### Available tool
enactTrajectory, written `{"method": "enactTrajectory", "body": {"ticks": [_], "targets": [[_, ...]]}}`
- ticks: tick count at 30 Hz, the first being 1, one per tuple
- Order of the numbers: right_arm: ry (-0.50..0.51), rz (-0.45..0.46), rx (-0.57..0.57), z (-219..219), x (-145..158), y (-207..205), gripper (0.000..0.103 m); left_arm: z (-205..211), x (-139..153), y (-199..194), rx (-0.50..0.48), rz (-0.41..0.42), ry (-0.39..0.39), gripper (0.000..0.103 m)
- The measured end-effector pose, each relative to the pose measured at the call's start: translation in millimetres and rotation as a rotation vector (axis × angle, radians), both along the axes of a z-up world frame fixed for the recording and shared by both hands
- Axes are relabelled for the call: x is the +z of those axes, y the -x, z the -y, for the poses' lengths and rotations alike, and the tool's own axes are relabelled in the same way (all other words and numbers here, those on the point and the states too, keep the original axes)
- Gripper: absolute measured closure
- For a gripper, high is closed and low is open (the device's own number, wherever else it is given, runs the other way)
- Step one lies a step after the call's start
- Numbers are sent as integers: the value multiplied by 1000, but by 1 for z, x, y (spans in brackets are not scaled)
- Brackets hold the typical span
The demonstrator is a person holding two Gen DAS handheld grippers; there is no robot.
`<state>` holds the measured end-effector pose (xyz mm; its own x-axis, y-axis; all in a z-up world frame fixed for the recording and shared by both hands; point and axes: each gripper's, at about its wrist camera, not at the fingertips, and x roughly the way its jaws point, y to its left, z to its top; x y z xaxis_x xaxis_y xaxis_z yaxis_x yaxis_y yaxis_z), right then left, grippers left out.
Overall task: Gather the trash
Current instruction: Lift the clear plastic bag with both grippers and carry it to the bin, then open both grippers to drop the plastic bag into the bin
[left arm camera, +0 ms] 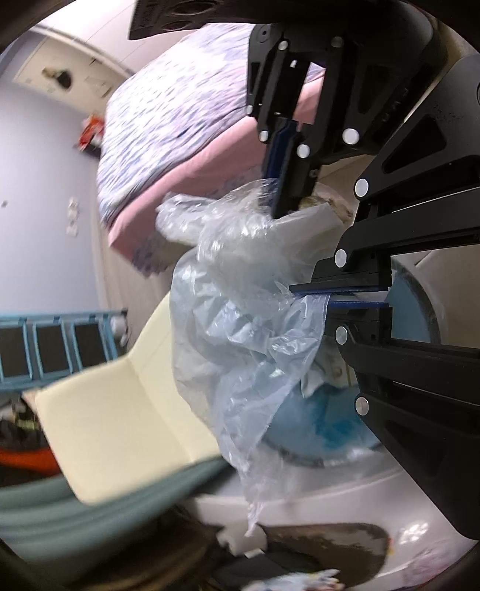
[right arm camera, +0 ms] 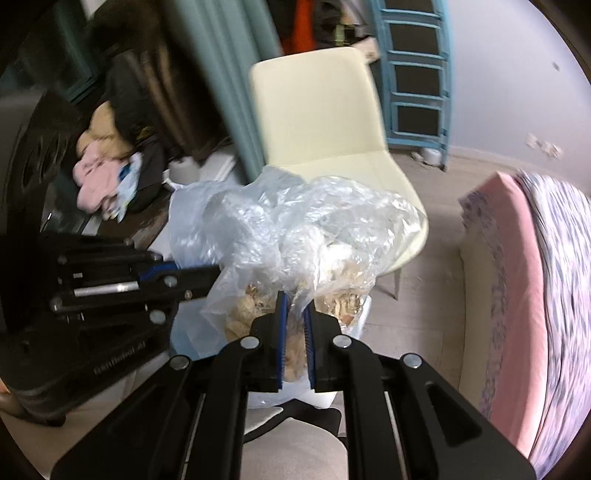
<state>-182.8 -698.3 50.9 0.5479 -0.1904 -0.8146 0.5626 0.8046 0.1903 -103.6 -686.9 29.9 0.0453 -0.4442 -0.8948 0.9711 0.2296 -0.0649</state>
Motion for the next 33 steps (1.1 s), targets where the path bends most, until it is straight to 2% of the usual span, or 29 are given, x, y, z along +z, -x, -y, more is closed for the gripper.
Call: {"method": "enactTrajectory", "body": {"ticks": [6, 14, 22, 23, 25, 27, 30, 33], "targets": [[-32, -39, -57, -4, -11, 0, 92, 2, -21, -6, -45, -81, -61, 101], [-60, -86, -15, -16, -27, -21, 92, -9, -69, -34, -5, -234, -201, 101], [-77, -137, 71, -27, -50, -61, 92, -28, -105, -65, 63, -273, -317, 100], [-83, -141, 79, -27, -52, -65, 92, -28, -107, -68, 62, -272, -329, 98], [-83, -142, 88, -27, -53, -70, 92, -27, -110, -71, 62, -266, -352, 88], [-80, -142, 86, -25, -53, -73, 92, -24, -111, -74, 72, -248, -359, 70], [-78, -143, 72, -24, -53, -76, 92, -21, -109, -86, 92, -259, -350, 57], [-75, -146, 54, -23, -53, -77, 92, -19, -115, -95, 124, -291, -367, 52]]}}
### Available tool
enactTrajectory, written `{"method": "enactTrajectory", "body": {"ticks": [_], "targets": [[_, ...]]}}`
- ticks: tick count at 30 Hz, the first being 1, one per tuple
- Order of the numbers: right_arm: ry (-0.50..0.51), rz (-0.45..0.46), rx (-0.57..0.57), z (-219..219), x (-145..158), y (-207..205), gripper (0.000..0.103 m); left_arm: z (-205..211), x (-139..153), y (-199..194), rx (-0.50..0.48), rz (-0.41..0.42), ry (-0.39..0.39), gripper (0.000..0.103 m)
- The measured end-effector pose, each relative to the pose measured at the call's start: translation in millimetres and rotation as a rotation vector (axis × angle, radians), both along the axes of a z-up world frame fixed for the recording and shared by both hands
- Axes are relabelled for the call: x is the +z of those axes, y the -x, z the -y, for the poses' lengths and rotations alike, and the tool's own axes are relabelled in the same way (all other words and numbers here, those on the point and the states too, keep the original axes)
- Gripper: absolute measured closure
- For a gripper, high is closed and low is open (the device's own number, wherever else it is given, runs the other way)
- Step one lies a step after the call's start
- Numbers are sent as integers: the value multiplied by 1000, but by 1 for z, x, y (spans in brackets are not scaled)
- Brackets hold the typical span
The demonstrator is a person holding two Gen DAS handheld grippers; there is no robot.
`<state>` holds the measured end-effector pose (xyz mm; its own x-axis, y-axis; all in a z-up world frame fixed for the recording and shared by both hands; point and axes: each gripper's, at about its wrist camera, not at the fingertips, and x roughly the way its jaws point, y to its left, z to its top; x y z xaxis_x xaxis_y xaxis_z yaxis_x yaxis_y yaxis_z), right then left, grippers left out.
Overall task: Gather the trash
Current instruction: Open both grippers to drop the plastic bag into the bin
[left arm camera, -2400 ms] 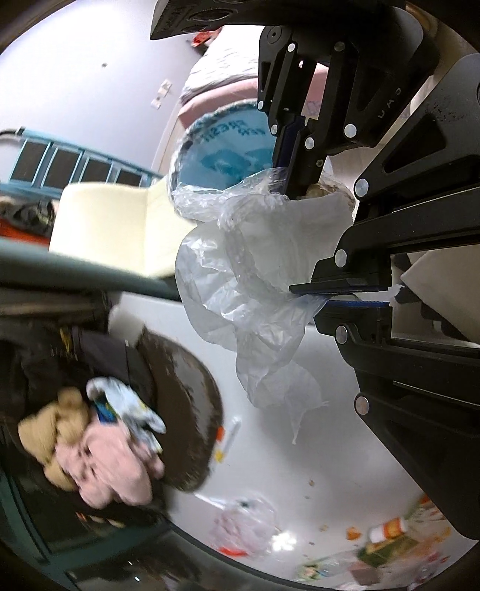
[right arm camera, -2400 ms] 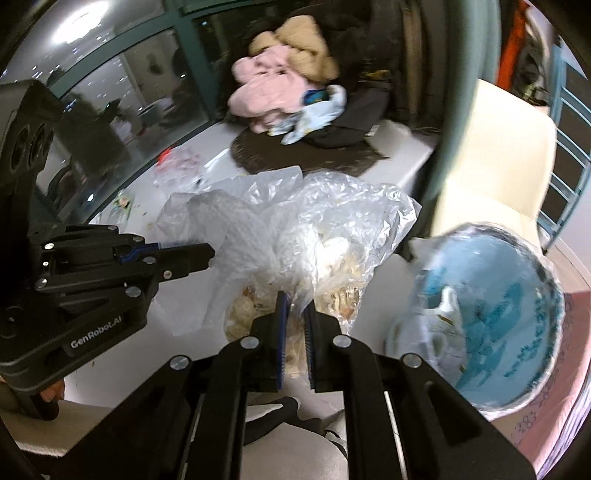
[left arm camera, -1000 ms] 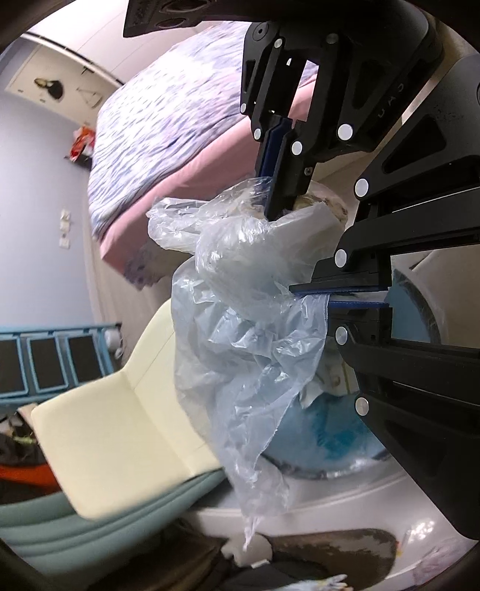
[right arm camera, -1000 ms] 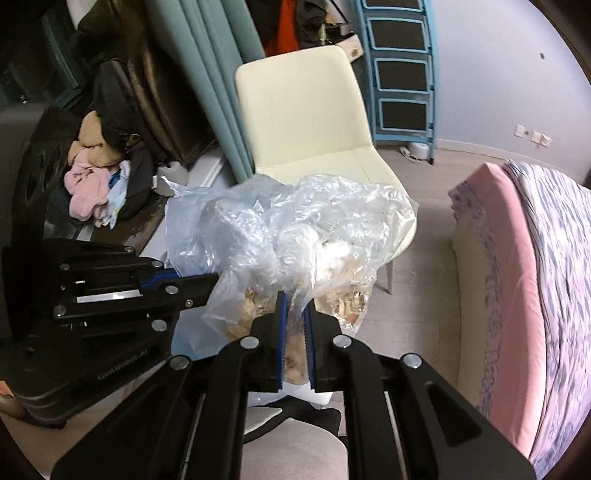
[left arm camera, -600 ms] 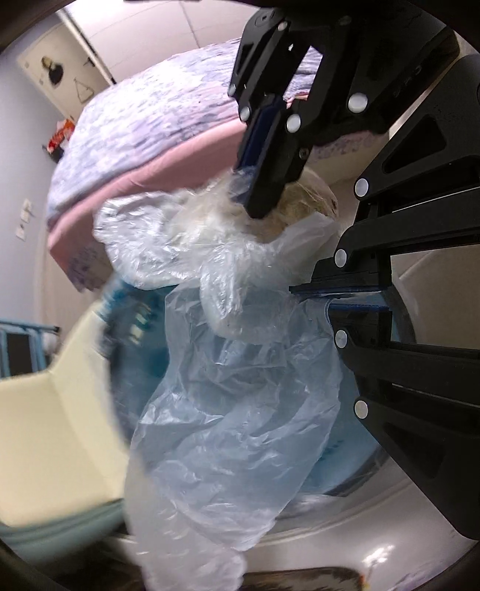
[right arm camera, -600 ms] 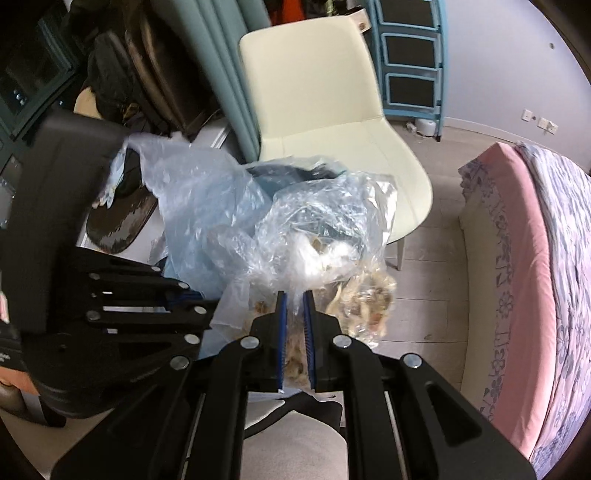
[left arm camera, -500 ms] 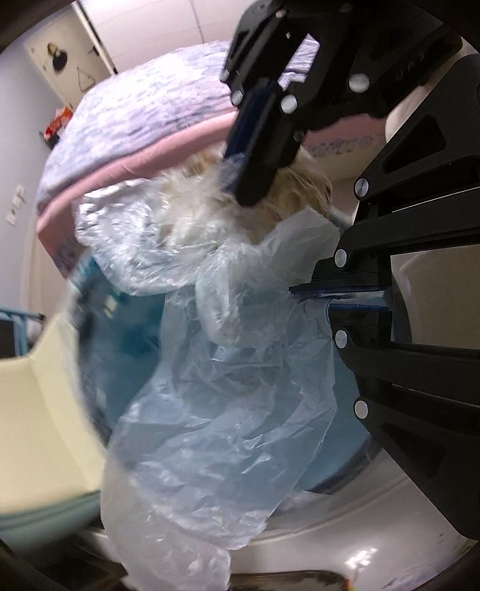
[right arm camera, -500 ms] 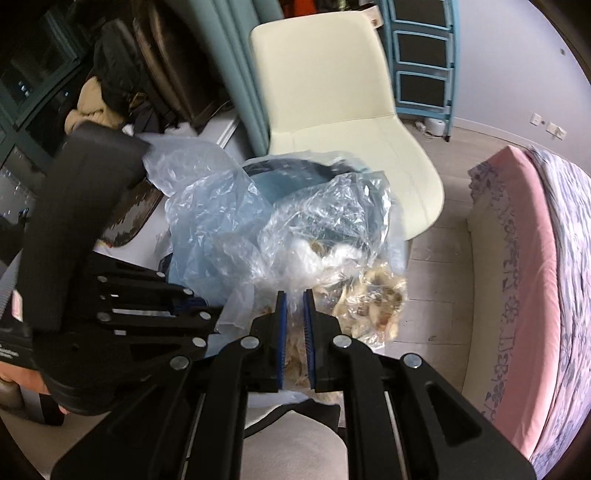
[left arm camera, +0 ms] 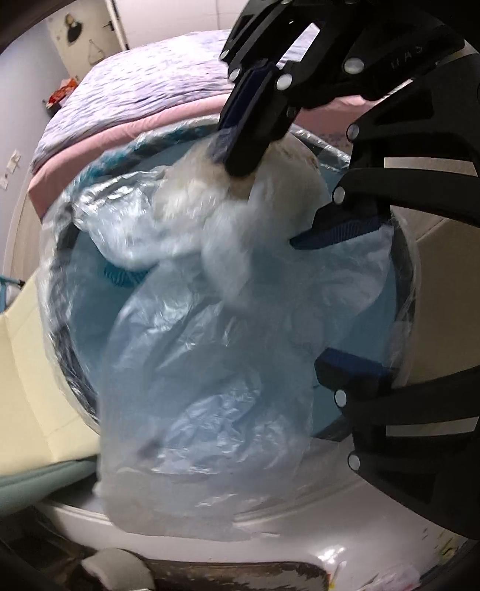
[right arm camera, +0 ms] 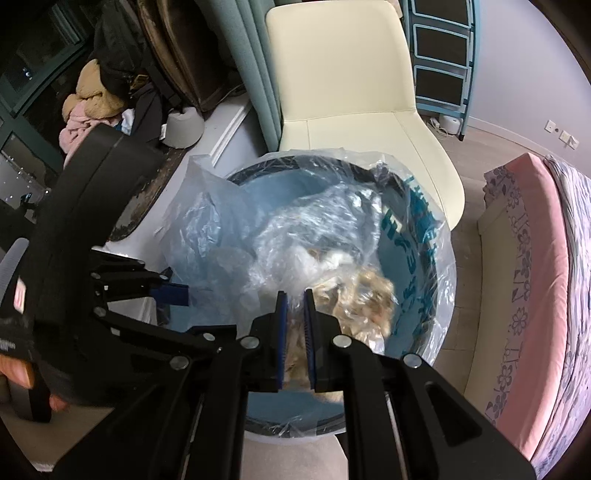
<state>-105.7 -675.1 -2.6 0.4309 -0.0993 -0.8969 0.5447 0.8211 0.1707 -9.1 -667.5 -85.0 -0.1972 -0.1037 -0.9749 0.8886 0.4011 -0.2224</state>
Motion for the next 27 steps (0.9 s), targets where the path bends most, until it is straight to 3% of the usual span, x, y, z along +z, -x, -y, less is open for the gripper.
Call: {"method": "enactTrajectory", "body": {"ticks": [7, 15, 27], "targets": [[-7, -13, -31, 5, -3, 1, 92, 4, -20, 0, -6, -20, -75, 52], [-26, -5, -34, 6, -3, -2, 92, 17, -11, 7, -20, 3, -43, 51], [-22, 8, -36, 8, -2, -10, 92, -3, -14, -10, 28, 1, -44, 51]]}}
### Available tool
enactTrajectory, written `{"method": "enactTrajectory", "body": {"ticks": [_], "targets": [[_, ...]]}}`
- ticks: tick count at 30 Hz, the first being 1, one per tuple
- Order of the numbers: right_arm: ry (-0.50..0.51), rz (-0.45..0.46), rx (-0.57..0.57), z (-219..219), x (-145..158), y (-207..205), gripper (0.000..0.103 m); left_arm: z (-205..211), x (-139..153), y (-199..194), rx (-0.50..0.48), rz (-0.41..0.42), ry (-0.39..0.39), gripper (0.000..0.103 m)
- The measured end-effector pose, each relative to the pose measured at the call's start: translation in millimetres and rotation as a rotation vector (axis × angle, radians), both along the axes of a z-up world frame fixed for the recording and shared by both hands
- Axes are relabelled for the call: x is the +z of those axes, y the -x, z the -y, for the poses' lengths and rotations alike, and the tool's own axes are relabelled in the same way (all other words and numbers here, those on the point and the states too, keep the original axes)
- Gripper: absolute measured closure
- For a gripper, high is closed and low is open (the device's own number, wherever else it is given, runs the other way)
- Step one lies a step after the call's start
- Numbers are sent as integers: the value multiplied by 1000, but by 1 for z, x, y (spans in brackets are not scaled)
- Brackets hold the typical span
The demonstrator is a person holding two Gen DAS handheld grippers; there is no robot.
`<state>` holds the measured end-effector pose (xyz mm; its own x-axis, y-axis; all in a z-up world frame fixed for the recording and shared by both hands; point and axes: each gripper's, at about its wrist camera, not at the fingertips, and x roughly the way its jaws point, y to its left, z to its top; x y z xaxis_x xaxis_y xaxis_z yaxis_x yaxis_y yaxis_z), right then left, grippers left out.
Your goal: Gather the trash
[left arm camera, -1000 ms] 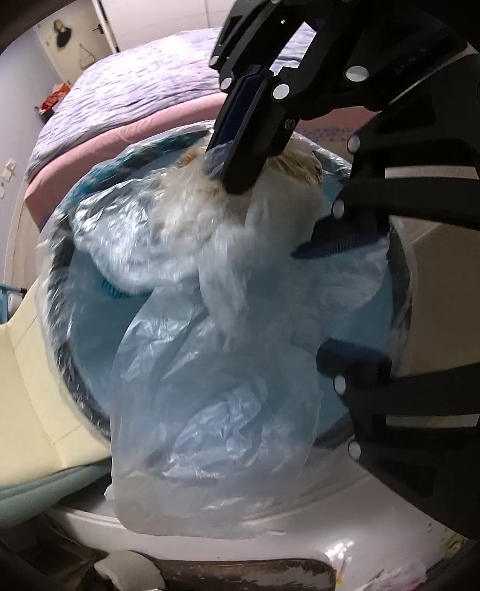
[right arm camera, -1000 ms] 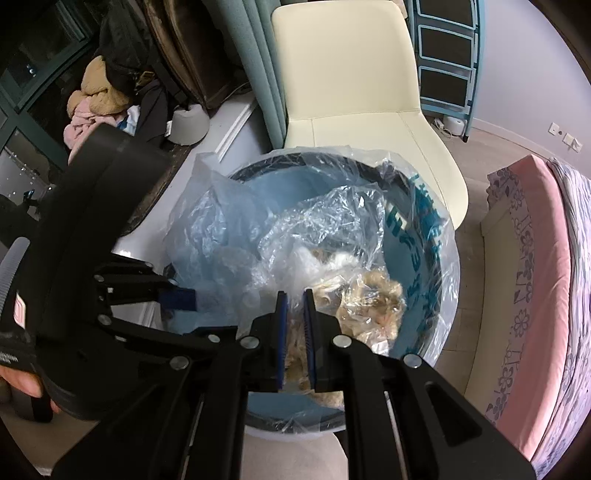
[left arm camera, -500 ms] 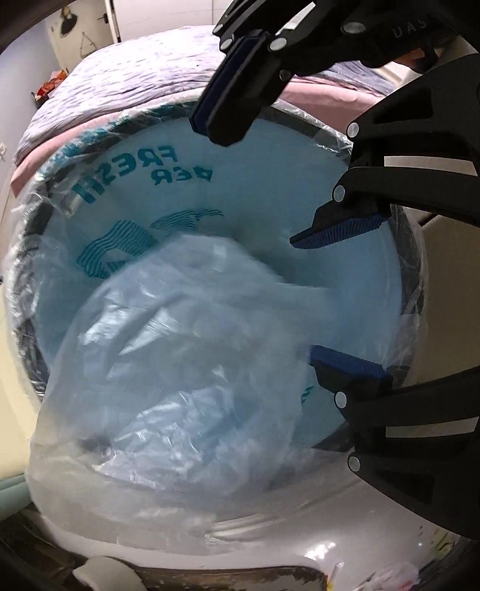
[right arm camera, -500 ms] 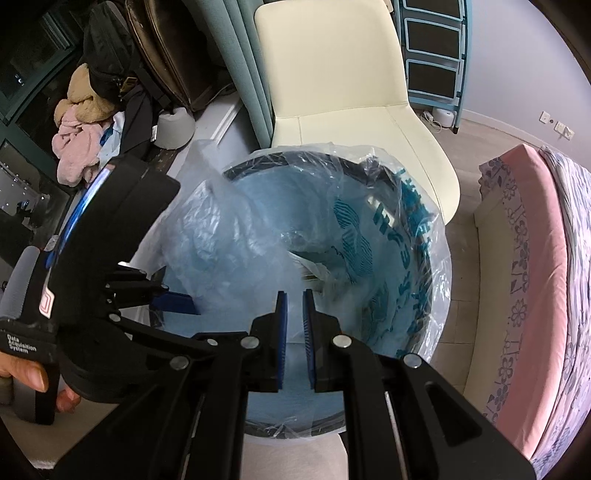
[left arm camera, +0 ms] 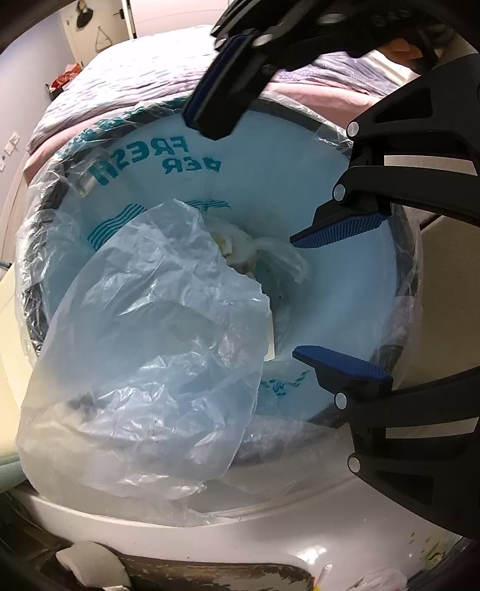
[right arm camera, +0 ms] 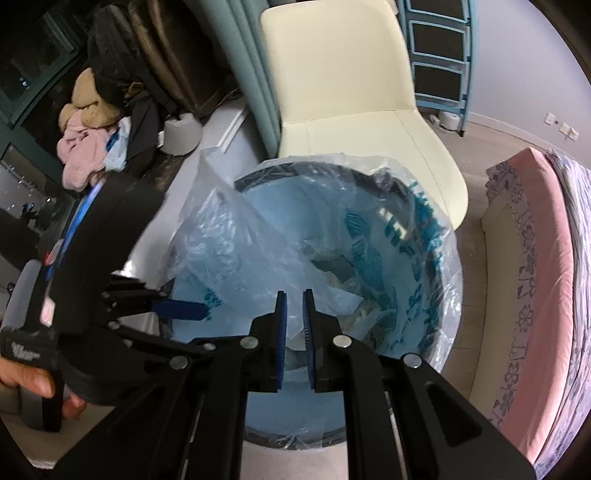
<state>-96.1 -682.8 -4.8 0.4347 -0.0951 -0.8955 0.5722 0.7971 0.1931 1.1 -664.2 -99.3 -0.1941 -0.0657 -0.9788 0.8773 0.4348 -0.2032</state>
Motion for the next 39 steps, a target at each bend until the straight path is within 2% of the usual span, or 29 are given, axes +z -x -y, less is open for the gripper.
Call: {"method": "enactTrajectory", "body": {"ticks": [7, 14, 16, 18, 21, 24, 28, 34, 39], "targets": [[-10, -5, -9, 5, -2, -14, 92, -9, 9, -10, 10, -4, 30, 51], [9, -2, 7, -2, 3, -32, 91, -13, 32, -32, 22, 16, 102, 51], [18, -4, 3, -4, 4, -37, 64, -15, 35, -41, 25, 14, 110, 51], [33, 6, -14, -5, 8, -41, 56, -18, 37, -46, 23, -3, 121, 51], [49, 11, -18, -9, 11, -50, 56, -20, 41, -53, -1, -14, 151, 51], [65, 22, -18, -15, 17, -59, 56, -23, 53, -57, -38, 10, 167, 50], [90, 49, -26, -22, 25, -68, 56, -30, 62, -66, -48, -14, 199, 50], [81, 45, -43, -28, 23, -79, 56, -53, 67, -88, -4, -20, 216, 46], [99, 29, -2, -35, 26, -91, 56, -74, 72, -100, 44, -18, 229, 46]]}}
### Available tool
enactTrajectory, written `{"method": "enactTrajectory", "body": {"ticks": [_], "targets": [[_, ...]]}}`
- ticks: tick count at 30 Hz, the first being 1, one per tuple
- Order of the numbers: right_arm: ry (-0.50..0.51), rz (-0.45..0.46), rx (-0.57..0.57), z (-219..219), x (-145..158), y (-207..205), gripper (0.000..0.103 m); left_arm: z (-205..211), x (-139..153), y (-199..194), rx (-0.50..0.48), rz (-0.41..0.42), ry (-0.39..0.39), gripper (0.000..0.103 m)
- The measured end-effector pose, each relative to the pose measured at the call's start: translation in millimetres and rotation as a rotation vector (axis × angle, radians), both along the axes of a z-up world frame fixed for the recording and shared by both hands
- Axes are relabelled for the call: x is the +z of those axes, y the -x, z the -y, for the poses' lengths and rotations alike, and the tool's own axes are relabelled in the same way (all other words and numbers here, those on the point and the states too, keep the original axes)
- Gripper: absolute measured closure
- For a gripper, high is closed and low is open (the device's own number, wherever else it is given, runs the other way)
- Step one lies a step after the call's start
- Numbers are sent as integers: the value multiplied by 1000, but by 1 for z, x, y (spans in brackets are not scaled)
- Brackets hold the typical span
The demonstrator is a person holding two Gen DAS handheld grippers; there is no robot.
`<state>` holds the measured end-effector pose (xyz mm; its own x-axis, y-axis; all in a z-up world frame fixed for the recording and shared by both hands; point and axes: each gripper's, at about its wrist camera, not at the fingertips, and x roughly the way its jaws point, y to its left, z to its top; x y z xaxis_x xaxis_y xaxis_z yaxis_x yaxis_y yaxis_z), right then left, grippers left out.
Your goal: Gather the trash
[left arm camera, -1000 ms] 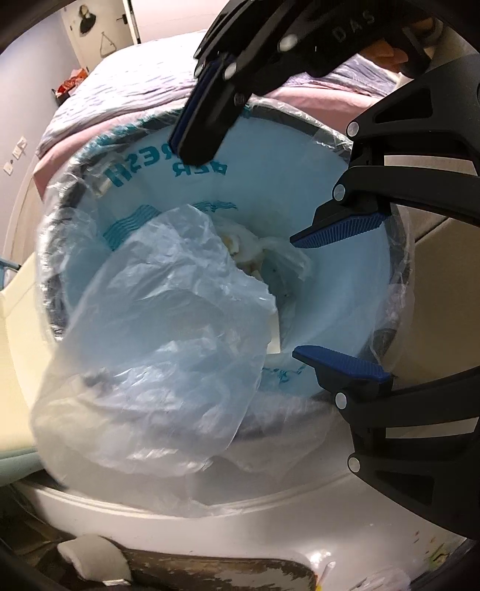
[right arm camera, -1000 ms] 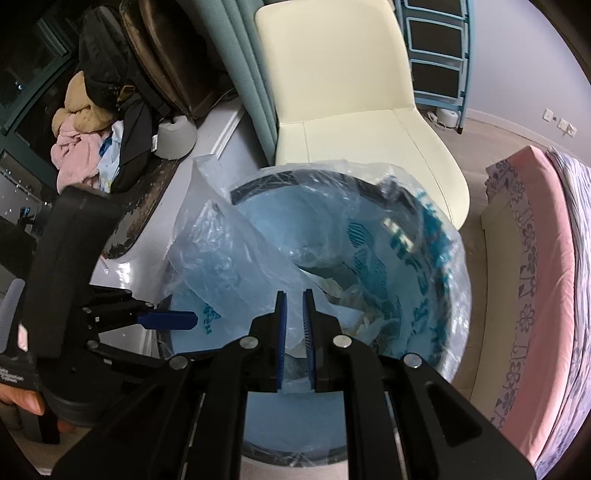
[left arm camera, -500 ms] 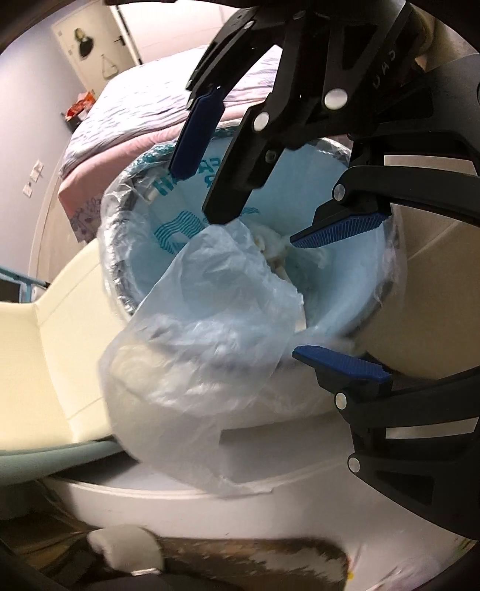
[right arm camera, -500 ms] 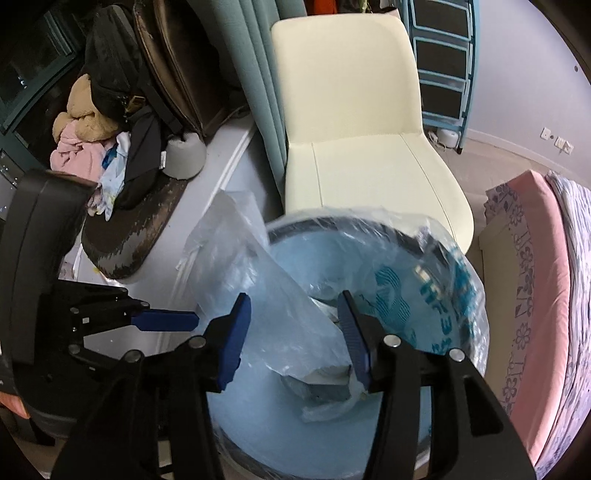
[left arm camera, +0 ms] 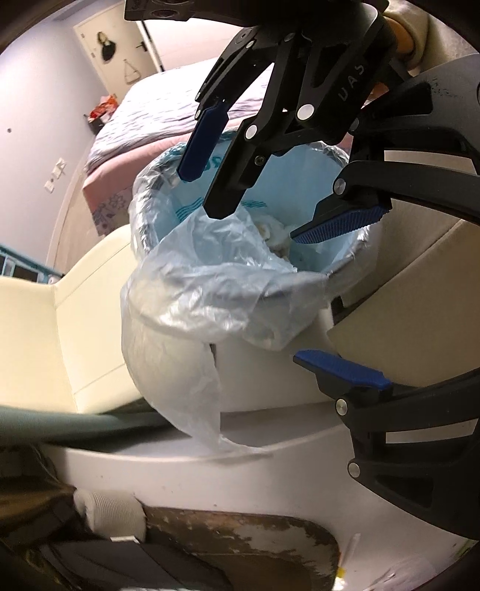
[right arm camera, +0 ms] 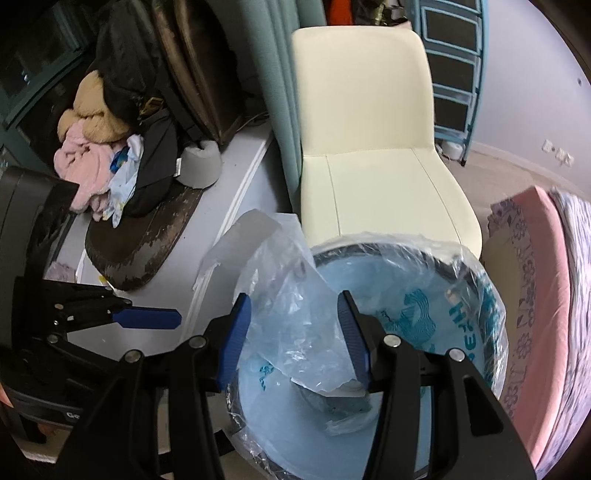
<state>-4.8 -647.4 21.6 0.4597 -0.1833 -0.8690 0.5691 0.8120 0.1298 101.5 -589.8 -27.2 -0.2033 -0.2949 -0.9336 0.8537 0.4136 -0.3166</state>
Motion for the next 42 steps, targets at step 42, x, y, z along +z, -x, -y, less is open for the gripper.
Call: {"method": "enactTrajectory", "body": {"ticks": [42], "targets": [[-23, 47, 888, -131, -7, -16, 56, -208, 6, 76, 968, 62, -59, 45]]}}
